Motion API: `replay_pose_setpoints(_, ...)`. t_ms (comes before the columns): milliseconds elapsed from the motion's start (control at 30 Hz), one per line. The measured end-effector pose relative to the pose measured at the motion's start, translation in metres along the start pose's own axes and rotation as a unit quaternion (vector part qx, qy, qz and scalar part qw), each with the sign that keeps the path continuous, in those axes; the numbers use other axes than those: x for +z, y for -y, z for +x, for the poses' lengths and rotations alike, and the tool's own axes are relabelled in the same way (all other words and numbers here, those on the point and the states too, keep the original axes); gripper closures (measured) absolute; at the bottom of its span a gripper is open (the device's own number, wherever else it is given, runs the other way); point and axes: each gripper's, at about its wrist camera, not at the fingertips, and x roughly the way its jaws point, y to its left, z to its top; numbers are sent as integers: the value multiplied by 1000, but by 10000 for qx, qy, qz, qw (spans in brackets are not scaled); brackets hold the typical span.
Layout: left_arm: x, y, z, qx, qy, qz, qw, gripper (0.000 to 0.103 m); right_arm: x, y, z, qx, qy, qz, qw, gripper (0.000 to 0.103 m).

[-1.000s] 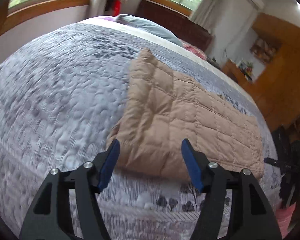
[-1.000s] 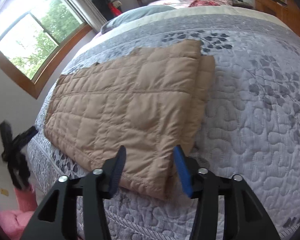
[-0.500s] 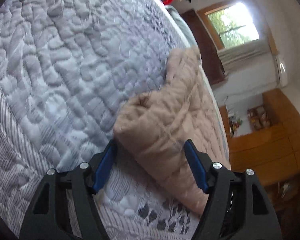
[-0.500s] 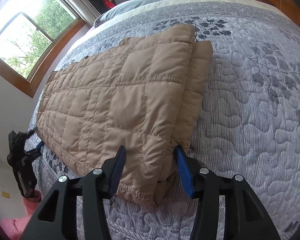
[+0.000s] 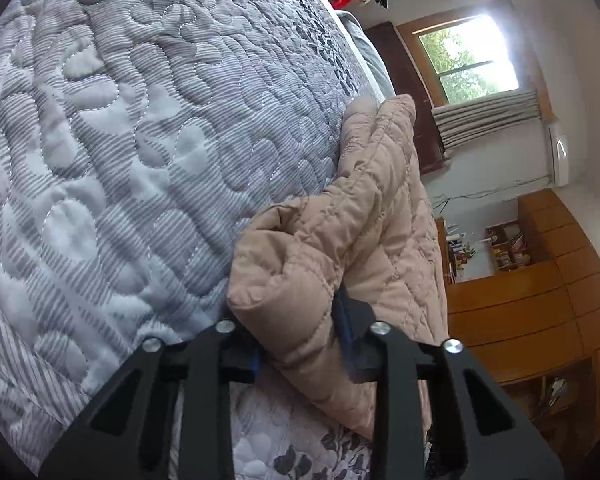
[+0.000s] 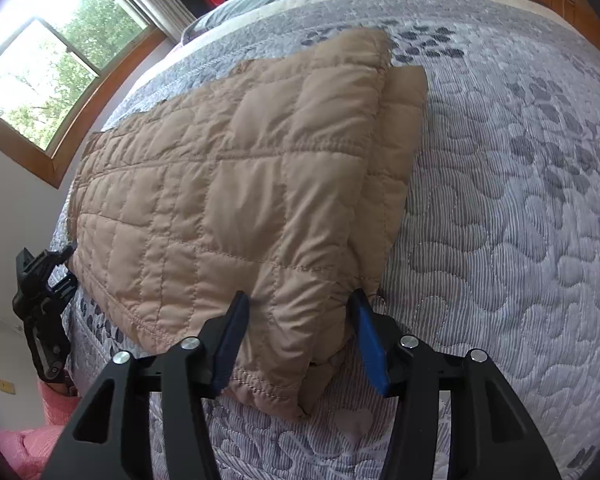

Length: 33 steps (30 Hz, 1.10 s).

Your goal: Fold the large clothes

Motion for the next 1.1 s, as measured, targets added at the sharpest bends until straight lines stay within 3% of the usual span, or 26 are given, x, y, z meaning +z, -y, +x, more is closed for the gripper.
replay_pose_setpoints(267, 8, -6, 4, 74, -171, 104, 9998, 85, -5, -1, 11, -239, 82, -40, 9997, 46)
replay_pose_setpoints(400, 21, 19, 6, 217, -183, 511, 9983, 93, -4, 1, 10, -172, 76, 76, 9998, 46)
replay_pose_setpoints(467, 21, 46, -7, 234, 31, 1036, 9943, 94, -4, 1, 10, -131, 80, 162, 9998, 46)
replay_pose_setpoints(533, 17, 77, -21, 130, 258, 1639, 9861, 94, -6, 1, 9, -115, 82, 209, 9997, 47)
replay_pose_setpoints(667, -8, 144, -36, -222, 450, 2842, 9574, 95, -9, 0, 8, -96, 53, 303, 9995, 48)
replay_pose_setpoints(733, -27, 174, -36, -444, 410, 3426, 9375, 95, -9, 2, 6, -82, 34, 326, 9994, 49)
replay_pose_setpoints(833, -55, 206, -28, -776, 193, 4012, 9125, 95, -6, 3, 7, -91, 13, 334, 9994, 49)
replay_pose_setpoints(933, -79, 226, -13, -996, -127, 4396, 8926, 95, -6, 3, 7, -101, -1, 336, 9994, 49)
replay_pose_setpoints(1100, -113, 242, 22, -1154, -709, 4777, 8680, 95, -5, 3, 8, -98, -10, 343, 9994, 49)
